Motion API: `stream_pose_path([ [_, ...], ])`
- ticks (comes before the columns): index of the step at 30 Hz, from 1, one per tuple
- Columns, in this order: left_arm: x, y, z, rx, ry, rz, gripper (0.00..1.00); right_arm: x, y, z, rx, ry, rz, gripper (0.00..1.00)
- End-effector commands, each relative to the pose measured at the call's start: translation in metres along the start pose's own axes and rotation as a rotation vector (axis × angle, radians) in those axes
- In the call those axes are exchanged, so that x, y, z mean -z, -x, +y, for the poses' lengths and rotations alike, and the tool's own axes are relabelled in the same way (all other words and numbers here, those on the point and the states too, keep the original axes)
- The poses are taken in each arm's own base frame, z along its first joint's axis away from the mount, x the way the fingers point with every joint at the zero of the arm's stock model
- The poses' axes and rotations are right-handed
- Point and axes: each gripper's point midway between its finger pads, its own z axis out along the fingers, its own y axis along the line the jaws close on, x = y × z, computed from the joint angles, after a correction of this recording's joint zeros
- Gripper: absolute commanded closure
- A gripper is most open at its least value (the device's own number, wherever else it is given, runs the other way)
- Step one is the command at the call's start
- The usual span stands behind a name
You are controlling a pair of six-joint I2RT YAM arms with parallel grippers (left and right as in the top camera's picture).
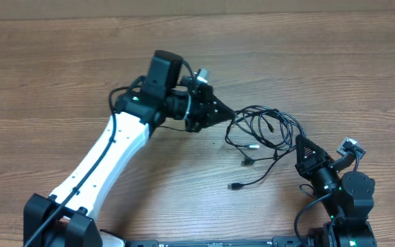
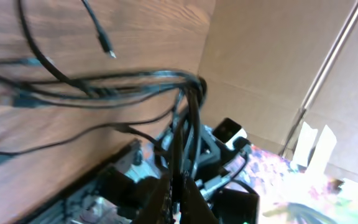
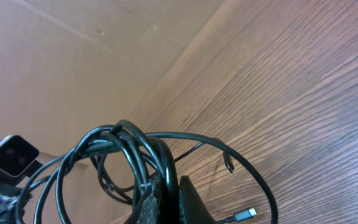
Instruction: Untangle cables
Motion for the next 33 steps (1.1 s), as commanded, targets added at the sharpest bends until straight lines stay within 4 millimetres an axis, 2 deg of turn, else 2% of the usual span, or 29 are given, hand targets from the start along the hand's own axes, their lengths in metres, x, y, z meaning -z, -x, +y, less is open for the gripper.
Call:
stream_pose_path([
  [1,0.026,0.027,0.011,-0.084,0.022,-0.089,0.96,0.003,0.014,-0.001,0.015,-0.028,-0.066,0.96],
  [6,0.058,0.050,0.042,0.056,0.093,-0.188,0.96,0.003,0.014,-0.001,0.014,-0.028,-0.066,0.96],
  [10,0.076,0.055,0.058,0.143,0.109,-0.215,0.96,0.003,0.014,-0.001,0.014,-0.028,-0.066,0.96],
  [12,0.077,0.053,0.060,0.140,0.117,-0.209,0.96,0.003,0.014,-0.001,0.015,-0.027,-0.066,0.96],
  [20,0.055,0.041,0.060,0.045,0.181,-0.175,0.96,0.003,0.014,-0.001,0.014,-0.027,-0.066,0.96],
  [33,-0.003,0.018,0.050,0.003,0.291,-0.192,0.96,0.003,0.014,-0.001,0.014,-0.027,-0.067,0.96],
])
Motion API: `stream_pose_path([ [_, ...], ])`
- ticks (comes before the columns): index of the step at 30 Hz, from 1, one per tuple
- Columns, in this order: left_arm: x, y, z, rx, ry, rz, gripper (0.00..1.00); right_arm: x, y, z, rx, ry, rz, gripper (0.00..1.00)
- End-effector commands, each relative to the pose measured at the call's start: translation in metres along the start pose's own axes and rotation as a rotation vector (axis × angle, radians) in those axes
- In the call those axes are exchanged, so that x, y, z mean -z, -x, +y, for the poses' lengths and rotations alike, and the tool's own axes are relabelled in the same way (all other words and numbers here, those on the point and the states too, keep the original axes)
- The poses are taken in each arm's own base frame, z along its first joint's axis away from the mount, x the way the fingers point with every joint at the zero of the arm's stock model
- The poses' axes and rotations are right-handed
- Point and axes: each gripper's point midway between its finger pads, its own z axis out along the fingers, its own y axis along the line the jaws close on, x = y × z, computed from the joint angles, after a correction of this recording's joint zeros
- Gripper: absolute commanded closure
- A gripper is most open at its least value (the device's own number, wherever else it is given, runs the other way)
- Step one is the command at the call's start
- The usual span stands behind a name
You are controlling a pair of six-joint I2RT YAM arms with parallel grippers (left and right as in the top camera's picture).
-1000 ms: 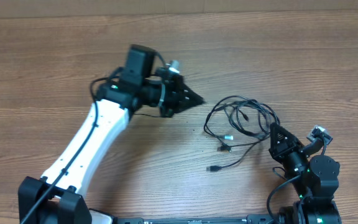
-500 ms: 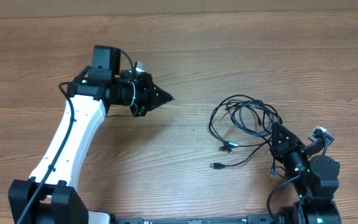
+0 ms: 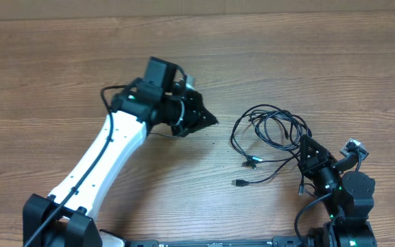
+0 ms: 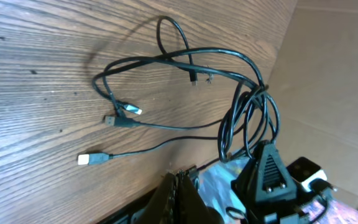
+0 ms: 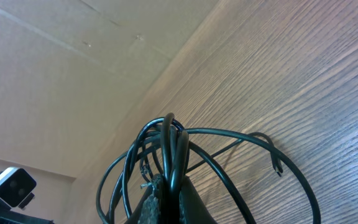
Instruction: Untangle cables
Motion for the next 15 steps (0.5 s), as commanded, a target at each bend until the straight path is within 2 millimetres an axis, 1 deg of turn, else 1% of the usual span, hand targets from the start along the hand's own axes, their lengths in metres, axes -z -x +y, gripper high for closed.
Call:
stream_pose_path([
  [1,-0.010,0.002,-0.006,0.030,0.043,-0.059,0.96,0.003,0.008,0.007,0.013,0.017,-0.031,0.96],
  [6,-0.023,-0.005,-0.015,0.042,0.060,-0.095,0.96,0.003,0.008,0.007,0.013,0.017,-0.031,0.96],
  [9,-0.032,-0.013,-0.023,0.030,0.062,-0.108,0.96,0.003,0.008,0.007,0.013,0.017,-0.031,0.96],
  [14,-0.042,-0.022,-0.033,-0.012,0.065,-0.133,0.91,0.003,0.008,0.007,0.013,0.017,-0.031,0.96],
  [15,-0.044,-0.024,-0.034,-0.007,0.069,-0.139,0.92,0.003,0.008,0.007,0.013,0.017,-0.031,0.96],
])
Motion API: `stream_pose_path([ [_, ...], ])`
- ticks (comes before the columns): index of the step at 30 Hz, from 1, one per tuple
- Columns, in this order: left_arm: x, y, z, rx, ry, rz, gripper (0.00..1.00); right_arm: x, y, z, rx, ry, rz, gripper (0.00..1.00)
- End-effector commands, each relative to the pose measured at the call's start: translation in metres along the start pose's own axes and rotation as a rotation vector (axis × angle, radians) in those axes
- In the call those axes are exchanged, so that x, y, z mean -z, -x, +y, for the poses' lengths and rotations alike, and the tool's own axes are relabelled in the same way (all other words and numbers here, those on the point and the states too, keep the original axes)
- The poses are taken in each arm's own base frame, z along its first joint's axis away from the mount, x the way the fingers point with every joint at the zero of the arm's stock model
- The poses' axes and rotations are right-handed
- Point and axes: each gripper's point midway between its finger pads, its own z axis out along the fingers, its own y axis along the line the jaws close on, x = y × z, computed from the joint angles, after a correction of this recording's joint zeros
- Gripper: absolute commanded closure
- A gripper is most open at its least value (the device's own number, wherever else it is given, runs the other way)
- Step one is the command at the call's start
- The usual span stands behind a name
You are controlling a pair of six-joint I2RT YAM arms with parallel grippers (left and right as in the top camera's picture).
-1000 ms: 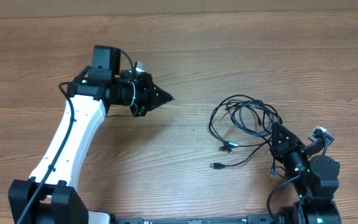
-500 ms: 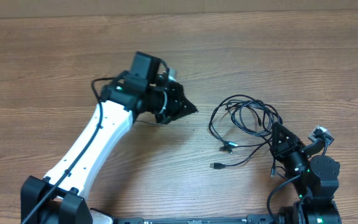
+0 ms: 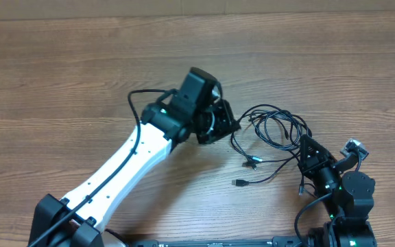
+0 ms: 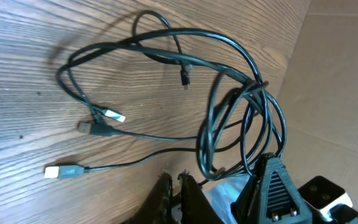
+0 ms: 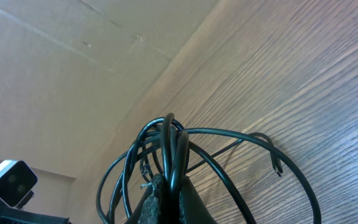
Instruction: Untangle cables
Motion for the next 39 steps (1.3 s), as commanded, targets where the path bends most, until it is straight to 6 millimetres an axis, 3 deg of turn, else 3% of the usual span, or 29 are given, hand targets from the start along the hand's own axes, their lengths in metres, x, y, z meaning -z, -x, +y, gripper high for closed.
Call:
stream_pose_path([
  [1,-0.005,0.001,-0.006,0.025,0.022,-0.057,0.92,0.003,0.008,0.007,0.013,0.017,-0.030,0.96],
  [4,-0.008,-0.004,-0.006,0.070,0.038,-0.076,0.91,0.003,0.008,0.007,0.013,0.017,-0.030,0.96],
  [10,-0.015,-0.015,-0.008,0.155,0.054,-0.091,0.79,0.003,0.008,0.007,0.013,0.017,-0.030,0.96],
  [14,-0.020,-0.022,-0.009,0.212,0.068,-0.118,0.59,0.003,0.008,0.007,0.013,0.017,-0.030,0.96],
  [18,-0.023,-0.028,-0.011,0.273,0.073,-0.133,0.53,0.003,0.008,0.007,0.013,0.017,-0.030,0.96],
  [27,-0.029,-0.033,-0.009,0.436,0.084,-0.230,0.49,0.003,0.008,0.007,0.013,0.017,-0.030,0.96],
  [33,-0.052,-0.033,-0.007,0.446,0.090,-0.223,0.48,0.003,0.008,0.007,0.013,0.017,-0.030,0.96],
  [39,-0.073,-0.033,-0.009,0.432,0.074,-0.177,0.62,0.003,0.008,0.007,0.013,0.017,-0.030,0.96],
])
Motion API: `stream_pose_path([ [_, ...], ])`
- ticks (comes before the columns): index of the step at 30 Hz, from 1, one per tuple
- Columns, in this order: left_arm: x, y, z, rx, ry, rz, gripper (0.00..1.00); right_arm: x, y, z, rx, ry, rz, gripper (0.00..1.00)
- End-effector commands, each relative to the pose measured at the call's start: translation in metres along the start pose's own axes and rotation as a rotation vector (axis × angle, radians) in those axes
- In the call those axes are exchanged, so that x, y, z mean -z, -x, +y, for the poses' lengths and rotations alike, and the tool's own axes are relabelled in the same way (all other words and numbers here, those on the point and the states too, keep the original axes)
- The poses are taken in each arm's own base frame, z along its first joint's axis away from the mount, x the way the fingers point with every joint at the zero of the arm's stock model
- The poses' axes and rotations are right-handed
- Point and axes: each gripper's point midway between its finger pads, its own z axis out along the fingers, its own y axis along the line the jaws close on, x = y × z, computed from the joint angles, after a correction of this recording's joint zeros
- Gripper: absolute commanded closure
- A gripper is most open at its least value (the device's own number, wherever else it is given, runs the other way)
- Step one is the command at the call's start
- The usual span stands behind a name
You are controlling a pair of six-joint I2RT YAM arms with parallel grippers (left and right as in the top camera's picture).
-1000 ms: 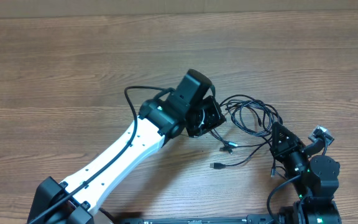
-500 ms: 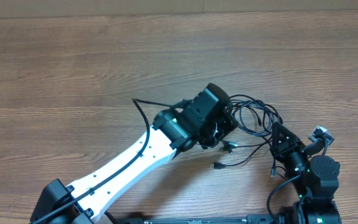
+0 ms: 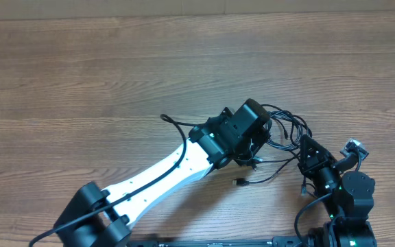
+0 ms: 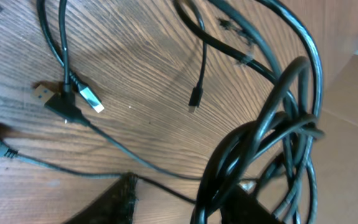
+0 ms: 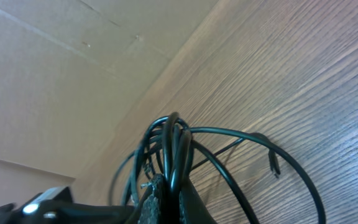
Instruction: Untangle cables
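Note:
A tangle of thin black cables [image 3: 281,127] lies on the wooden table at the right. My right gripper [image 3: 304,148] is shut on several strands of it, which rise as loops [image 5: 229,132] from its fingers [image 5: 180,198]. My left gripper [image 3: 257,154] has reached across and hangs low over the tangle's left side. In the left wrist view it [image 4: 182,205] is open, with a thick bunch of loops [image 4: 278,124] running down between its fingers, close to the right finger [image 4: 247,208]. Loose plugs [image 4: 82,96] lie on the wood.
One cable end with a USB plug [image 3: 239,183] trails toward the front of the table [image 3: 81,82]. The white left arm [image 3: 177,168] crosses the middle diagonally. A cardboard wall [image 5: 73,74] stands beyond the table.
My left arm has moved further right and lower, from beside the tangle's left edge to right over it. Its jaws, then nearly together, now stand open around a bunch of loops. The right gripper has not moved.
At first both grippers were shut on the tangle, which was stretched between them. Then the left gripper had let go and stood off to the left, the cables lying by the right gripper. It then moved toward the tangle and is now open around its loops.

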Motion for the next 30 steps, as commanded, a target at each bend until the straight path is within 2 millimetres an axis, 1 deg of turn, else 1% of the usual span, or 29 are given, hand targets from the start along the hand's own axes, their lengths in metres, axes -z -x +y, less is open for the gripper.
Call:
stream_pose_path([
  [1,-0.005,-0.004,-0.004,-0.004,-0.003,0.022,0.65,0.003,0.008,0.007,0.013,0.017,-0.031,0.96],
  [2,-0.004,-0.005,-0.005,-0.007,-0.007,0.026,0.67,0.003,0.008,0.007,0.013,0.017,-0.031,0.96],
  [4,-0.004,-0.009,-0.008,-0.041,-0.022,0.046,0.75,0.003,0.008,0.007,0.013,0.017,-0.031,0.96],
  [7,-0.001,-0.018,-0.013,-0.089,-0.043,0.093,0.89,0.003,0.008,0.007,0.013,0.018,-0.031,0.96],
  [10,0.002,-0.023,-0.014,-0.107,-0.048,0.121,0.96,0.003,0.008,0.007,0.013,0.017,-0.031,0.96],
  [17,0.011,-0.026,-0.019,-0.179,-0.071,0.133,0.96,0.003,0.008,0.007,0.013,0.016,-0.030,0.96],
  [21,0.026,-0.019,-0.025,-0.202,-0.097,0.126,0.96,0.003,0.008,0.007,0.014,0.015,-0.030,0.96],
  [28,0.059,-0.004,-0.033,-0.172,-0.134,0.110,0.96,0.003,0.008,0.004,0.015,0.004,-0.034,0.96],
  [30,0.066,-0.001,-0.035,-0.167,-0.147,0.112,0.96,0.003,0.008,0.004,0.015,0.004,-0.034,0.96],
])
